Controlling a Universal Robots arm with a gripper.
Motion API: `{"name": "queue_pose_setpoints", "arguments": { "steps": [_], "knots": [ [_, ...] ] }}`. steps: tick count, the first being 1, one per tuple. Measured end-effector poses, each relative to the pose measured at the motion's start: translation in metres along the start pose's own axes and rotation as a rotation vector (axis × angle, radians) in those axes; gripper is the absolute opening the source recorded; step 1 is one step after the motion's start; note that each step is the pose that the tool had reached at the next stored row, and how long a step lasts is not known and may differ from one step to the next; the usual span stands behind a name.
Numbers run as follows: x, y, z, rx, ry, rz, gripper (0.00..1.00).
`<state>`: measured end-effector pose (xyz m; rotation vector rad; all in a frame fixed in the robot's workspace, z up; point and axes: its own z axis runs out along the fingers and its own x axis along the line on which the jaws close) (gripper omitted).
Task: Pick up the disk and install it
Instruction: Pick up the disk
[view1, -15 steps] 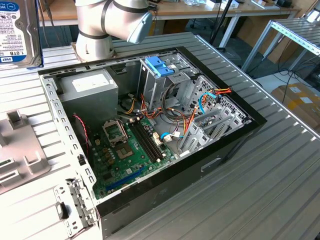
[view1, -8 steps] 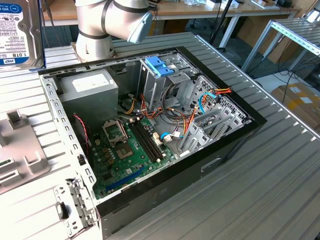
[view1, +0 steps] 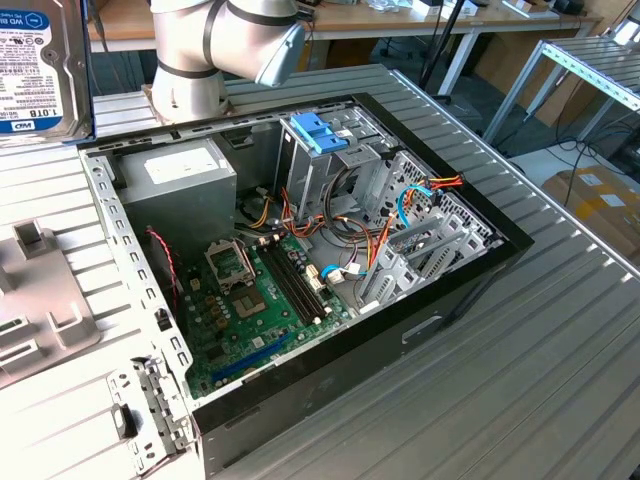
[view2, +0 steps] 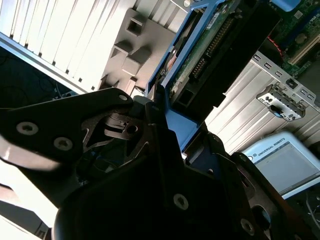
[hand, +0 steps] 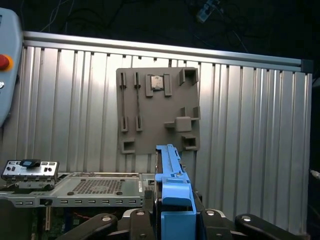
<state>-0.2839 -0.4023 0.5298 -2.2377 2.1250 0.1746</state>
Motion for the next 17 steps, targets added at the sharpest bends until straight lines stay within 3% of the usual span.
{"name": "queue_pose_setpoints", "arguments": {
  "steps": [17],
  "knots": [
    [0.0097, -0.0046, -0.0010, 0.0001, -0.0001, 0.000, 0.37]
  ]
}}
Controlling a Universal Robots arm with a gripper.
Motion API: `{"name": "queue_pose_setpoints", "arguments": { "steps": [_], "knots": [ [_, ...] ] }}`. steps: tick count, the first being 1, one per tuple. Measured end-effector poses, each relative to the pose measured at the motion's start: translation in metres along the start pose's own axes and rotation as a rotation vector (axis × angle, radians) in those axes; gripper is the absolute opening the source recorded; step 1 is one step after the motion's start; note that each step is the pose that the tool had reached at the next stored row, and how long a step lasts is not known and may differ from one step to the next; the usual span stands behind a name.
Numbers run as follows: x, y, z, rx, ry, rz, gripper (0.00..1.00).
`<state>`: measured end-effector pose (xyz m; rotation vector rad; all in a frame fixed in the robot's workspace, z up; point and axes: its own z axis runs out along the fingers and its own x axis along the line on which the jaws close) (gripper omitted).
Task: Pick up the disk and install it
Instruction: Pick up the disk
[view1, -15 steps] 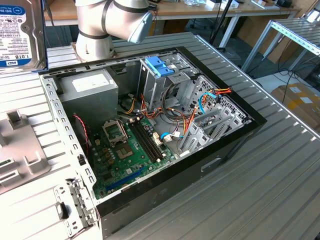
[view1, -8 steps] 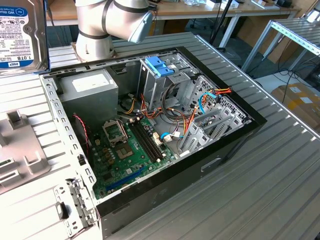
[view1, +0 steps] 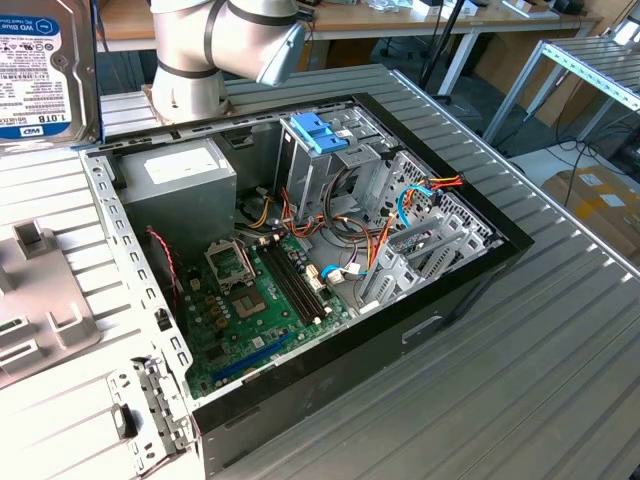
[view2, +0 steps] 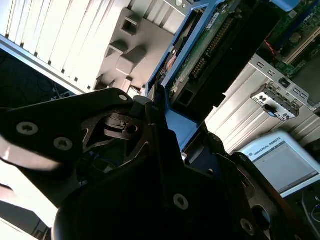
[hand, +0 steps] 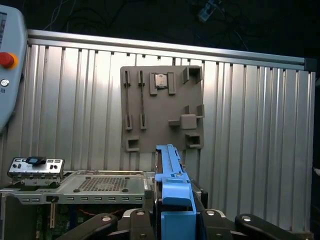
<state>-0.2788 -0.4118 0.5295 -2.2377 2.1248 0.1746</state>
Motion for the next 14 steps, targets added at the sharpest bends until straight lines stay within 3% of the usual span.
{"name": "queue_pose_setpoints", "arguments": {
  "steps": [14],
  "knots": [
    [0.0080, -0.0034, -0.0009, -0.0001, 0.0001, 0.000, 0.37]
  ]
}}
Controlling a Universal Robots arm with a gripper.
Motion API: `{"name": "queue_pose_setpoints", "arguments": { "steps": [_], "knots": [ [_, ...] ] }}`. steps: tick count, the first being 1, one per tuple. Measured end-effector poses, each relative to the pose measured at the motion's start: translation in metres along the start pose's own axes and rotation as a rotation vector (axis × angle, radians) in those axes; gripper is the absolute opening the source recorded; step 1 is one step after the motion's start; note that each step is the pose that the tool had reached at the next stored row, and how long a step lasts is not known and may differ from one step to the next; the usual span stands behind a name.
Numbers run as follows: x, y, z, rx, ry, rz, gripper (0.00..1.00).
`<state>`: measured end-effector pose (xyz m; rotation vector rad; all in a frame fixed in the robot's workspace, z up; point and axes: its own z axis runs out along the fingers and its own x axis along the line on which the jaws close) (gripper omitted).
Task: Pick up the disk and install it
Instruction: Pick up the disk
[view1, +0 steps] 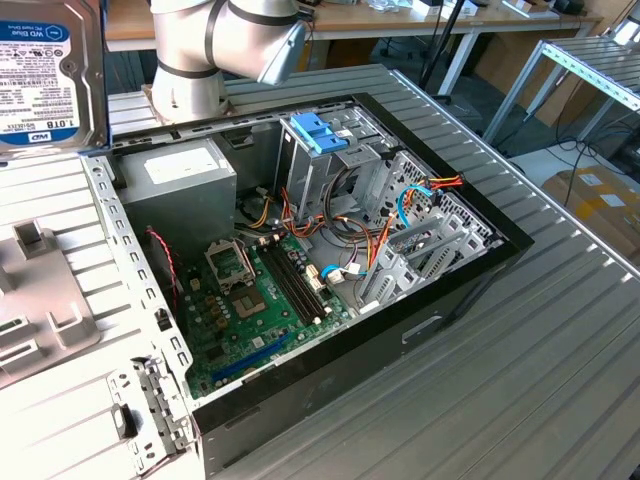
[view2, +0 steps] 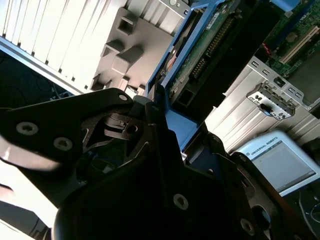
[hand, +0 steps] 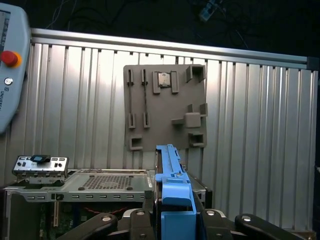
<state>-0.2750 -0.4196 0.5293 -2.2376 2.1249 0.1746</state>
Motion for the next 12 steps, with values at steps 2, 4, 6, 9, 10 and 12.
{"name": "queue_pose_setpoints", "arguments": {
  "steps": [2, 4, 6, 9, 10, 12],
  "knots": [
    [0.0010, -0.0004, -0.0001, 0.0001, 0.0000, 0.000, 0.37],
    [0.0022, -0.0009, -0.0002, 0.0001, 0.0000, 0.000, 0.37],
    [0.0031, -0.0014, -0.0003, 0.0000, 0.0000, 0.000, 0.37],
    [0.0045, -0.0019, -0.0005, 0.0000, 0.0000, 0.000, 0.37],
    [0.0052, -0.0022, -0.0005, 0.0000, 0.0000, 0.000, 0.37],
    [0.0065, -0.0027, -0.0007, 0.0000, 0.0000, 0.000, 0.37]
  ]
}}
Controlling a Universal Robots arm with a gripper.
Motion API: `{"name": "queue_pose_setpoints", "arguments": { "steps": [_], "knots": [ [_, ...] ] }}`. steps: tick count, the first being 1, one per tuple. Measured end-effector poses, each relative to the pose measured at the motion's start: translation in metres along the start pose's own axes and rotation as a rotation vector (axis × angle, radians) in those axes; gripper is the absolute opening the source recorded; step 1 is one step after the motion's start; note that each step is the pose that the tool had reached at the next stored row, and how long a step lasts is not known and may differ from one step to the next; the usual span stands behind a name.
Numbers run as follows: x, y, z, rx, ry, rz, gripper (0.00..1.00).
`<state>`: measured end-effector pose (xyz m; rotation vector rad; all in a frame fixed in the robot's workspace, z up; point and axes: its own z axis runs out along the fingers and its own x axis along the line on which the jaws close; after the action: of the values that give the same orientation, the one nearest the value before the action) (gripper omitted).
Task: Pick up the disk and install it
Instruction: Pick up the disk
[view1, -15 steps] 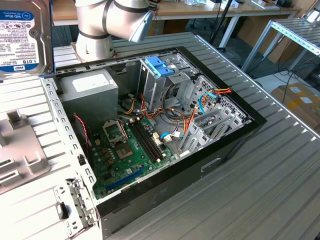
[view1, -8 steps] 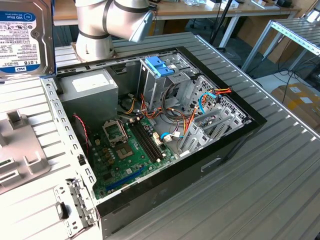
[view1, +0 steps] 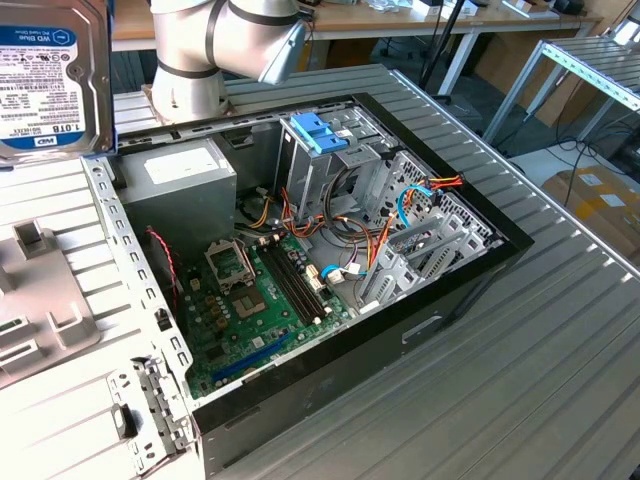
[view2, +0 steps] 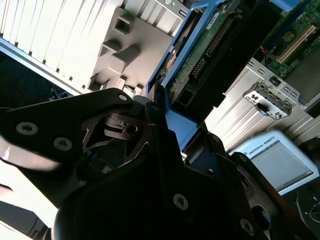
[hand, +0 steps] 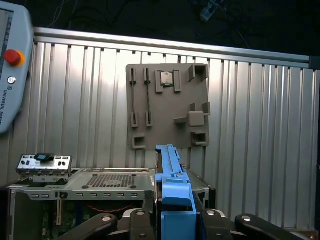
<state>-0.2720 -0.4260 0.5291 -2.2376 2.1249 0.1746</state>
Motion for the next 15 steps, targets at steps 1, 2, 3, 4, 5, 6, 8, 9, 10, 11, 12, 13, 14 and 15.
{"name": "queue_pose_setpoints", "arguments": {
  "steps": [1, 2, 3, 4, 5, 6, 8, 9, 10, 11, 12, 13, 14, 15],
  "knots": [
    [0.0004, -0.0002, -0.0001, -0.0001, 0.0000, 0.000, 0.37],
    [0.0010, -0.0005, -0.0001, 0.0000, 0.0000, 0.000, 0.37],
    [0.0015, -0.0007, -0.0002, 0.0000, 0.0000, 0.000, 0.37],
    [0.0023, -0.0010, -0.0002, 0.0000, 0.0000, 0.000, 0.37],
    [0.0028, -0.0012, -0.0003, 0.0000, 0.0000, 0.000, 0.37],
    [0.0034, -0.0014, -0.0004, 0.0000, 0.0000, 0.000, 0.37],
    [0.0048, -0.0022, -0.0005, 0.0000, 0.0000, 0.000, 0.37],
    [0.0060, -0.0030, -0.0006, 0.0000, 0.0000, 0.000, 0.37],
    [0.0068, -0.0035, -0.0007, 0.0000, 0.0000, 0.000, 0.37],
    [0.0074, -0.0038, -0.0007, 0.0000, 0.0000, 0.000, 0.37],
    [0.0086, -0.0044, -0.0008, 0.0000, 0.0000, 0.000, 0.37],
    [0.0092, -0.0046, -0.0009, 0.0000, 0.0000, 0.000, 0.37],
    [0.0100, -0.0049, -0.0009, 0.0000, 0.0000, 0.000, 0.37],
    [0.0106, -0.0051, -0.0010, 0.0000, 0.0000, 0.000, 0.37]
  ]
}}
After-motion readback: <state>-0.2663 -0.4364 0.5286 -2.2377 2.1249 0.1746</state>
